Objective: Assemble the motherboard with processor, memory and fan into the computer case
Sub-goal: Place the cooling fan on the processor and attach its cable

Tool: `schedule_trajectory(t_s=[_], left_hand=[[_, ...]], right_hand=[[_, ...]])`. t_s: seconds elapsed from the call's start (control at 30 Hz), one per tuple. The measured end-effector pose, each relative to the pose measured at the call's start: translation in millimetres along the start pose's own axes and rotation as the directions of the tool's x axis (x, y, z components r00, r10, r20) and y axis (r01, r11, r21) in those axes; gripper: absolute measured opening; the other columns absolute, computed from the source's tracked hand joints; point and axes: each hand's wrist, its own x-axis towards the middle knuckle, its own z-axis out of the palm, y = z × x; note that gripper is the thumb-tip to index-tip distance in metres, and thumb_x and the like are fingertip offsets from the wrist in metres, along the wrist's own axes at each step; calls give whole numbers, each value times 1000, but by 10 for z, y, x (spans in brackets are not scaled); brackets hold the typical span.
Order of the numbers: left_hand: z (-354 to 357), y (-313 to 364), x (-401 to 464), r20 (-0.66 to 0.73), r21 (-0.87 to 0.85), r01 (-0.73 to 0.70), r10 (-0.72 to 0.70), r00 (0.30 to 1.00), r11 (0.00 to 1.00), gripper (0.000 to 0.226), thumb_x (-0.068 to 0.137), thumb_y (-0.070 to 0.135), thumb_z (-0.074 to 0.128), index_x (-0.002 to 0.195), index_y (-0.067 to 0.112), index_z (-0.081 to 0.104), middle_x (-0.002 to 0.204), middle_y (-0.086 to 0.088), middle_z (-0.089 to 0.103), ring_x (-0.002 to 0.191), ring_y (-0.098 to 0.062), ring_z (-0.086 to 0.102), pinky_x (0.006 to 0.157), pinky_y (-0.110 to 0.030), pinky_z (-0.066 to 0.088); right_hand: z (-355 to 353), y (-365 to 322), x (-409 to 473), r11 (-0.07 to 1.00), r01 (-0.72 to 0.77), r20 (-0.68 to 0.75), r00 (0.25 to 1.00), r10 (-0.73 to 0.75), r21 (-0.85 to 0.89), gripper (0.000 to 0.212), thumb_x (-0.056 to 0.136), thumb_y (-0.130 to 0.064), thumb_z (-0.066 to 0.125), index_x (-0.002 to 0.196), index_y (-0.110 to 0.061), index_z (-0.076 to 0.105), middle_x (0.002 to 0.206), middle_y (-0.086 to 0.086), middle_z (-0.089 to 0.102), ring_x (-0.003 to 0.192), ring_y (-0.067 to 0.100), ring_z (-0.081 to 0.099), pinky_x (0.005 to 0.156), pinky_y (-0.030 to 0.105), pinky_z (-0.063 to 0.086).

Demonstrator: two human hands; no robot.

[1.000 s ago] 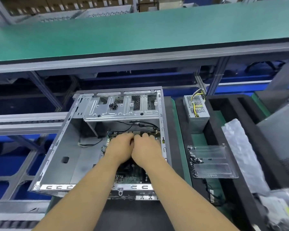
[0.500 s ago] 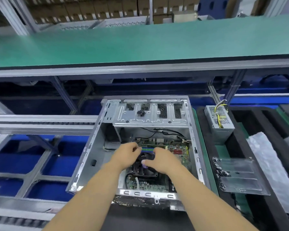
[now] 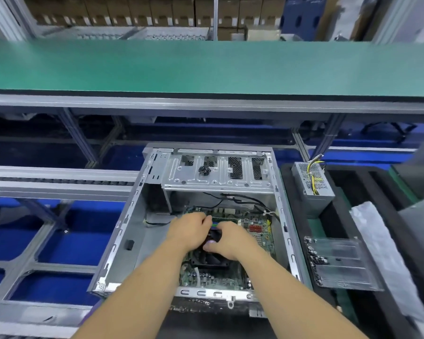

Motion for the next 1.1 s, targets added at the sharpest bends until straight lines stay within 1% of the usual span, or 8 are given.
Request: schedule_trajectory(t_s=[0.1, 0.27, 0.5, 0.73, 0.83, 0.9, 0.97, 1.1], left_hand=[[-6, 34, -22, -26, -35, -52, 51, 998, 998, 37, 101, 41, 34, 72, 22, 46, 78, 4, 58, 81, -25, 57, 78, -37, 47], [0, 24, -1, -21, -65, -58, 57, 998, 996, 35, 102, 40, 35, 76, 21, 48, 82, 0, 62, 84, -26, 58, 71, -36, 45], [13, 10, 7, -46, -109, -44, 39, 998, 993, 36, 102, 43, 35, 73, 24, 44, 78, 4, 60, 82, -24, 58, 76, -38, 49], [-38, 12, -31, -123, -135, -95, 78, 989, 986, 39, 102, 43, 34, 73, 21, 49, 75, 4, 56, 75, -19, 54, 68, -38, 44], [-85, 35, -83, -199, -104, -114, 91, 976, 988, 38, 101, 43, 33, 70, 24, 43, 72, 4, 50, 70, -17, 51, 58, -35, 33], [-161, 80, -133, -265, -45, -133, 116, 957, 990, 30, 100, 39, 35, 78, 23, 47, 77, 5, 52, 73, -20, 53, 59, -35, 35], [-251, 117, -212, -325, 6, -142, 136, 936, 990, 19, 98, 30, 38, 92, 21, 54, 87, 3, 58, 79, -22, 56, 63, -37, 42], [-515, 115, -540, -447, 126, -150, 191, 874, 981, 14, 93, 19, 45, 99, 16, 57, 95, -4, 62, 87, -27, 58, 68, -39, 46]], right_hand=[[-50, 122, -63, 998, 63, -52, 997, -62, 16, 59, 86, -59, 68, 121, -13, 62, 118, 6, 67, 108, 29, 63, 93, 42, 53], [-302, 158, -139, 990, 106, -271, 960, -76, 96, 41, 99, -44, 56, 131, -18, 63, 131, 2, 65, 119, 24, 60, 99, 39, 51], [-164, 193, -242, 988, 136, -337, 929, -153, -74, 35, 105, -37, 44, 127, -16, 61, 119, 7, 63, 109, 30, 61, 88, 44, 54], [-163, 179, -174, 993, 110, -425, 901, -86, 34, 51, 108, -43, 38, 62, -22, 44, 61, -5, 48, 65, 24, 51, 59, 34, 40], [-136, 150, -107, 966, 200, -408, 905, -120, 161, 22, 102, -14, 50, 94, -17, 69, 87, 2, 67, 82, 24, 61, 75, 38, 51], [-152, 36, -124, 947, 278, -351, 913, -209, 158, 51, 91, 4, 47, 132, -21, 62, 117, 4, 62, 101, 23, 60, 91, 39, 52], [-145, -84, -161, 938, 330, -318, 905, -282, 105, 57, 86, 5, 47, 134, -23, 60, 118, 3, 55, 93, 18, 56, 85, 36, 49], [-96, -447, -349, 942, 327, -373, 885, -277, 76, 26, 89, -5, 48, 106, -14, 65, 96, 4, 65, 83, 25, 58, 72, 39, 51]])
